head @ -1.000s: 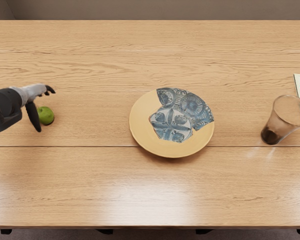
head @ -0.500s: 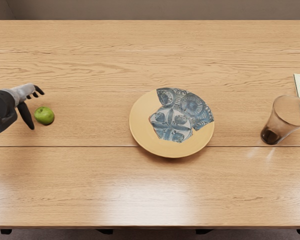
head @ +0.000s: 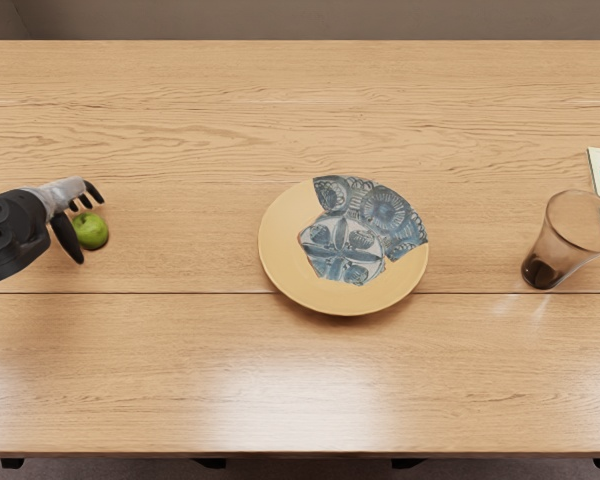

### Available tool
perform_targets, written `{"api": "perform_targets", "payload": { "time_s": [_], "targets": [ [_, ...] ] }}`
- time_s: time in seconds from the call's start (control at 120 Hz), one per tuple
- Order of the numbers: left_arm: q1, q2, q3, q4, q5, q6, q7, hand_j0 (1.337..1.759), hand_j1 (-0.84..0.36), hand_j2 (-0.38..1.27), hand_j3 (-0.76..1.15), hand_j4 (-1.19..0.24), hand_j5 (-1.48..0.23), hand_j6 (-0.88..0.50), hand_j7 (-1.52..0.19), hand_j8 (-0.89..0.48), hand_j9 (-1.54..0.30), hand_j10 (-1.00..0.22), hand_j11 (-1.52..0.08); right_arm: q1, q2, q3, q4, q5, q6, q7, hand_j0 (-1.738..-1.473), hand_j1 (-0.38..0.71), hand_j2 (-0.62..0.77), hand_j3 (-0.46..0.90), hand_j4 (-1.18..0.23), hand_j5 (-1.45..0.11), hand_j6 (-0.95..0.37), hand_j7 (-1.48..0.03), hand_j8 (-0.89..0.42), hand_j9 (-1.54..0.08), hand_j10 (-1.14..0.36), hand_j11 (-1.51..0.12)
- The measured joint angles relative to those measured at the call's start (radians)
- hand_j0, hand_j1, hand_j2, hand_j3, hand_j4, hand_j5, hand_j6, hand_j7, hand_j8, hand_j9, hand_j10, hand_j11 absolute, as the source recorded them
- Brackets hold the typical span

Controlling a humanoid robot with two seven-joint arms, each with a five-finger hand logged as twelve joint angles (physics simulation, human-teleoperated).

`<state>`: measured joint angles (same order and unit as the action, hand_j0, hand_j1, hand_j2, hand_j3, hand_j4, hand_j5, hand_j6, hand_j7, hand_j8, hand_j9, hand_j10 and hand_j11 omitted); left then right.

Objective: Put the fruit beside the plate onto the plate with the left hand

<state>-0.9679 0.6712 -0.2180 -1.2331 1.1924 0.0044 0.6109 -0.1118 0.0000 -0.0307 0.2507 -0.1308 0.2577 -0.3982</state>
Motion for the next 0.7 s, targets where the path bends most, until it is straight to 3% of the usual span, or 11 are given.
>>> {"api": "perform_targets", "payload": {
  "time_s": [0.5, 0.6, 0.7],
  "targets": [
    [0.002, -0.030, 0.002, -0.003, 0.001, 0.000, 0.001, 1.658, -0.15, 0.09, 0.00, -0.42, -0.55, -0.38, -0.57, -0.41, -0.53, -0.42, -0.55, 0.000, 0.000, 0.000, 0.000, 0.000, 0.001, 0.000, -1.658, -0.35, 0.00, 0.00, 0.00, 0.00, 0.00, 0.00, 0.00, 0.00, 0.00, 0.00],
    [0.003, -0.026, 0.001, -0.003, -0.002, 0.002, -0.002, 1.657, -0.18, 0.09, 0.00, -0.45, -0.58, -0.45, -0.45, -0.43, -0.56, -0.45, -0.58, 0.000, 0.000, 0.000, 0.001, 0.000, 0.001, -0.001, -1.658, -0.35, 0.00, 0.00, 0.00, 0.00, 0.00, 0.00, 0.00, 0.00, 0.00, 0.00],
    [0.003, -0.025, 0.001, -0.003, -0.002, 0.001, -0.003, 1.657, -0.24, 0.11, 0.00, -0.50, -0.64, -0.44, -0.46, -0.49, -0.63, -0.50, -0.64, 0.001, 0.000, 0.000, 0.001, 0.000, 0.001, 0.000, -1.658, -0.35, 0.00, 0.00, 0.00, 0.00, 0.00, 0.00, 0.00, 0.00, 0.00, 0.00]
  ]
}}
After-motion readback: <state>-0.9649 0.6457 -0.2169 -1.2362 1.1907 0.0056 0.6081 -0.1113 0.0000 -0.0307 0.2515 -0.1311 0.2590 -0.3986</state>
